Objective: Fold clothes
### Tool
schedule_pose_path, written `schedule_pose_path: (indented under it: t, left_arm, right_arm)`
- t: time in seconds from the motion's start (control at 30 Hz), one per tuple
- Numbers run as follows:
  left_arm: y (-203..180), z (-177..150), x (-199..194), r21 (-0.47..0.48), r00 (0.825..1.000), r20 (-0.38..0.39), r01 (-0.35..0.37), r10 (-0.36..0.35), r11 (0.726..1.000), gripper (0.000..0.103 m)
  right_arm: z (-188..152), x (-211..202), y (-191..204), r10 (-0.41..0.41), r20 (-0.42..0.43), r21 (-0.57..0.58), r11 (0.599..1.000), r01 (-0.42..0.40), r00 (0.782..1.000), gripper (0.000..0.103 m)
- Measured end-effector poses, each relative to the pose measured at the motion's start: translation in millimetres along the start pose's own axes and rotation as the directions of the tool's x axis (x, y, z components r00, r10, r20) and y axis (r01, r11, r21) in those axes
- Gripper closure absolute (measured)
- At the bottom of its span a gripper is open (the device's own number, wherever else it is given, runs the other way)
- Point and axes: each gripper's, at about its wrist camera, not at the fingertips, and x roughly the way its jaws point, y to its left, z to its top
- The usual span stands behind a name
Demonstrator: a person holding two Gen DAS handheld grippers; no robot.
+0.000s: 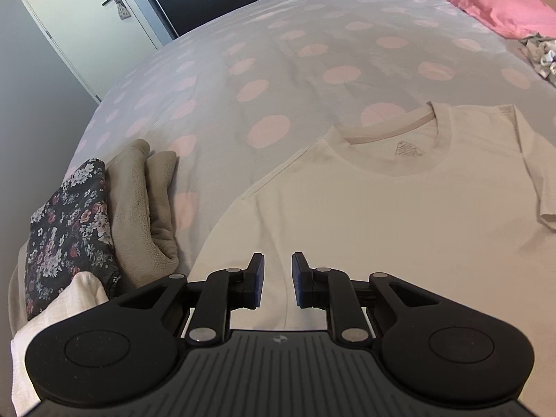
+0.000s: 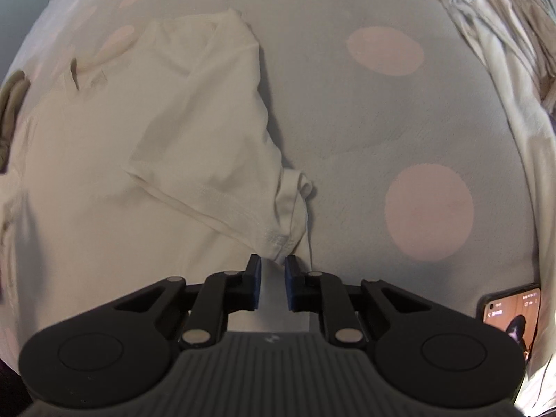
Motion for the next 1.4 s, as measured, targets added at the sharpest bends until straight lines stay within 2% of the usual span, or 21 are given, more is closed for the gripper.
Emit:
schedule_pose_path:
  t: [0.07,0.13,0.17,0.33,0.47,0.53,0.57,0.67,0.83,1.0,1.07,1.13,1.17,1.23,1.33,1.4]
  left_arm:
    - [12.7,-4.3,-2.1,-0.034,1.0,-0.001,-0.001,0.001,0.999,0.086]
    - [25.5,-8.6,-4.3,-0.067,1.0,-0.003,-0.002,0.002,0.998,0.075]
    - [31.9,-10.7,-5.3,-0.084,1.0,-0.003,-0.003,0.003,0.996,0.073]
    - [76.6,-24.2,-6.1,-0.206,1.0,-0.004,-0.016,0.015,0.978,0.072]
    - [95.4,-31.3,1.1,-0.25,1.0,-0.021,-0.009,0.003,0.968,0.071]
    - [103.0,-35.2,8.4,-0.273,0.999,-0.047,-0.033,0.021,0.961,0.063]
    - [106.8,-37.2,12.7,-0.286,0.997,-0.063,-0.052,0.036,0.957,0.063]
    - [122.7,-47.3,30.5,-0.352,0.99,-0.132,-0.086,0.042,0.932,0.063]
    - [141.9,-56.7,54.2,-0.424,0.979,-0.192,-0.147,0.07,0.893,0.062]
    - [158.7,-60.4,72.1,-0.532,0.982,-0.188,-0.108,0.007,0.84,0.062]
    - [161.0,-61.2,78.7,-0.55,0.982,-0.19,-0.115,0.01,0.827,0.063]
    - [162.6,-61.4,82.5,-0.561,0.983,-0.185,-0.12,0.017,0.819,0.081]
    - [163.7,-61.4,83.6,-0.567,0.984,-0.18,-0.121,0.021,0.815,0.084]
    - [165.3,-59.9,81.5,-0.586,0.988,-0.152,-0.085,-0.006,0.806,0.097]
    - [158.5,-51.7,65.3,-0.563,0.996,-0.082,-0.031,-0.019,0.826,0.099]
    - [150.3,-44.4,49.2,-0.524,0.999,-0.014,0.022,-0.035,0.851,0.1]
  right_arm:
    - [2.0,-13.6,-0.3,-0.004,0.024,0.022,1.0,0.003,1.0,0.084]
    - [2.7,-26.1,0.3,-0.013,0.043,0.037,0.999,0.011,0.999,0.084]
    - [4.6,-30.6,2.5,-0.015,0.053,0.042,0.999,0.013,0.999,0.084]
    - [6.3,-40.5,10.9,-0.001,0.076,0.051,0.999,-0.003,0.997,0.084]
    - [8.7,-39.2,18.2,-0.013,0.073,0.065,0.998,0.008,0.997,0.083]
    - [13.8,-37.3,24.0,-0.017,0.074,0.06,0.998,0.012,0.997,0.083]
    - [16.1,-37.1,28.3,-0.019,0.076,0.055,0.998,0.015,0.997,0.083]
    - [20.3,-34.1,40.4,-0.015,0.078,0.033,0.999,0.013,0.997,0.081]
    - [24.7,-31.0,55.7,-0.006,0.074,-0.007,1.0,0.006,0.997,0.079]
    - [30.0,-23.7,61.2,-0.013,0.063,-0.019,1.0,0.014,0.998,0.078]
    - [31.6,-20.7,62.0,-0.018,0.06,-0.024,1.0,0.019,0.998,0.078]
    - [33.2,-18.7,62.8,-0.023,0.059,-0.03,0.999,0.025,0.998,0.078]
    - [33.9,-18.3,63.2,-0.027,0.061,-0.035,0.999,0.029,0.998,0.078]
    - [35.4,-17.4,63.8,-0.035,0.064,-0.044,0.998,0.037,0.997,0.078]
    - [37.8,-14.5,64.5,-0.046,0.063,-0.052,0.997,0.049,0.997,0.078]
    - [39.5,-10.5,65.7,-0.053,0.053,-0.05,0.997,0.056,0.997,0.078]
